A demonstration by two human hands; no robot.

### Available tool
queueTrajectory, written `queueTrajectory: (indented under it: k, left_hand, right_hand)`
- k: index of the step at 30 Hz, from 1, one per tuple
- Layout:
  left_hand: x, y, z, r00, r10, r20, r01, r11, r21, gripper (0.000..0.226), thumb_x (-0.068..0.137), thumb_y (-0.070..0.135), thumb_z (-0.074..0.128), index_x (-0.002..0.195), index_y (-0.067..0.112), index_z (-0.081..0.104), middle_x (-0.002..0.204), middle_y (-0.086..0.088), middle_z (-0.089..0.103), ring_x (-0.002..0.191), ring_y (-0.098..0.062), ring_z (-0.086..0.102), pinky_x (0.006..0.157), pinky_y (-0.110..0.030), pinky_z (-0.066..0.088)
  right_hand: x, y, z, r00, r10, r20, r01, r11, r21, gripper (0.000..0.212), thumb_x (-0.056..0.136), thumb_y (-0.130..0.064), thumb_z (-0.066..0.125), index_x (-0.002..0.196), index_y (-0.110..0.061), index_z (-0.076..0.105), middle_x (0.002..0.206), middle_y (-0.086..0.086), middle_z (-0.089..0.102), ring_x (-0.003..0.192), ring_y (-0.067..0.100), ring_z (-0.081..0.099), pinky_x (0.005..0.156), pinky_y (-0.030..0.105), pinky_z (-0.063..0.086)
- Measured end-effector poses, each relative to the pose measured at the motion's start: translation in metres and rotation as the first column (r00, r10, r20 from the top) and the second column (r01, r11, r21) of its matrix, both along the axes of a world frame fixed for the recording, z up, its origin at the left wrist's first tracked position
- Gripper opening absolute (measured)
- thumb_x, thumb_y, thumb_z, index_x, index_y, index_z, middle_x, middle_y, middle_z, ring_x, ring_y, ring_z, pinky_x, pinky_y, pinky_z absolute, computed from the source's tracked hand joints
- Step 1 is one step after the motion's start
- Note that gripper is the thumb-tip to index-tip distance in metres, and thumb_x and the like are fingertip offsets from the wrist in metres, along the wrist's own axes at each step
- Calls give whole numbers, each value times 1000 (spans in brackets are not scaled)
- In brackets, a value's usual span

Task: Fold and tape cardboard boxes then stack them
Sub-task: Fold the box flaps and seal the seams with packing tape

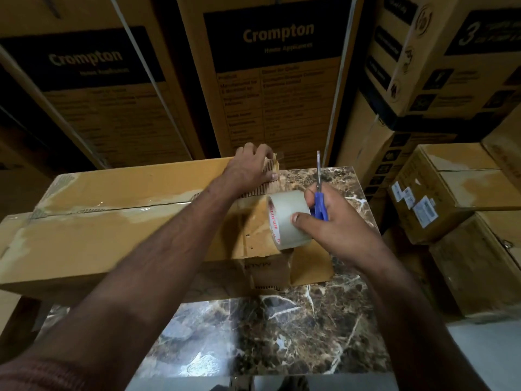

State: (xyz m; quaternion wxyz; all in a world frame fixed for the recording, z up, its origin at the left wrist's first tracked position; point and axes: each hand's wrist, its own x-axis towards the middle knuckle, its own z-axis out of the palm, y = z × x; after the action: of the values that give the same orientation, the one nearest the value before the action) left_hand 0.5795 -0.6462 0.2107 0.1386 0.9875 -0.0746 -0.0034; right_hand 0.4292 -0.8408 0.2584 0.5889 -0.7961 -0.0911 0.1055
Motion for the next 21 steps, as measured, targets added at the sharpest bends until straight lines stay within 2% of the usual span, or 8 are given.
queueTrajectory:
  k: [4, 7, 9, 12, 14, 15, 18, 21]
  left_hand:
    - [-15, -2, -13, 993, -30, 115, 27, 999, 32, 30, 97, 41, 59, 123, 27, 56, 135, -7, 43, 123, -25, 40, 97, -37, 41]
    - [-17, 5, -3, 995, -97, 15, 97, 995, 15, 44, 94, 43, 63, 133, 24, 55, 140, -9, 44, 126, -28, 43, 104, -39, 41]
    - [-20, 13, 5, 971, -173, -167, 191, 977, 97, 62, 95, 45, 62, 149, 24, 40, 156, -11, 34, 139, -30, 36, 115, -46, 33]
    - [-31, 16, 5, 938, -128, -322, 211, 948, 239, 76, 100, 48, 50, 161, 27, 8, 168, -3, -1, 153, -31, 4, 123, -55, 11]
    - [-36, 11, 1, 948, -82, -307, 166, 952, 259, 76, 101, 49, 47, 161, 30, 4, 168, -1, -7, 154, -30, 0, 122, -58, 9]
    - [-38, 7, -2, 953, -64, -296, 147, 952, 270, 75, 101, 51, 46, 160, 31, 4, 168, 0, -6, 154, -30, 0, 122, -59, 10]
    - [-42, 3, -8, 963, -40, -265, 110, 961, 255, 72, 101, 56, 40, 160, 32, 7, 168, 1, -5, 154, -30, 2, 121, -61, 10]
    - [-44, 2, -6, 979, -32, -201, 75, 974, 211, 72, 98, 59, 44, 159, 31, 16, 168, -3, 4, 153, -32, 8, 120, -62, 14]
  right_hand:
    - [-4, 3, 0, 999, 42, 17, -42, 999, -13, 29, 92, -10, 66, 88, -23, 40, 89, 0, 51, 77, 14, 49, 64, 31, 43]
    - [-13, 0, -6, 999, 54, 8, -54, 998, 17, 29, 94, -11, 65, 91, -24, 39, 95, -2, 52, 80, 10, 52, 61, 21, 44]
    - [-18, -3, -10, 999, 41, -13, -41, 999, 22, 25, 95, -13, 64, 96, -25, 42, 105, -3, 56, 91, 9, 58, 65, 19, 47]
    - [-22, -2, -13, 1000, -10, -24, 9, 1000, -26, 21, 97, -15, 63, 109, -21, 47, 112, -5, 58, 99, 8, 60, 69, 24, 51]
    - [-22, 1, -13, 1000, -31, -6, 31, 999, -20, 18, 97, -14, 61, 104, -21, 45, 109, -1, 59, 96, 14, 62, 71, 33, 57]
    - [-24, 2, -13, 999, -45, -5, 45, 999, -3, 20, 97, -13, 60, 97, -23, 43, 106, 0, 57, 92, 15, 62, 67, 32, 56]
    - [-33, -1, -10, 995, -94, -42, 96, 994, 61, 27, 97, -7, 59, 88, -23, 39, 97, 0, 53, 82, 12, 56, 52, 14, 45]
    - [-45, -2, -7, 994, -102, -31, 103, 994, 29, 26, 98, -10, 58, 86, -22, 39, 94, -1, 53, 82, 13, 56, 54, 16, 45]
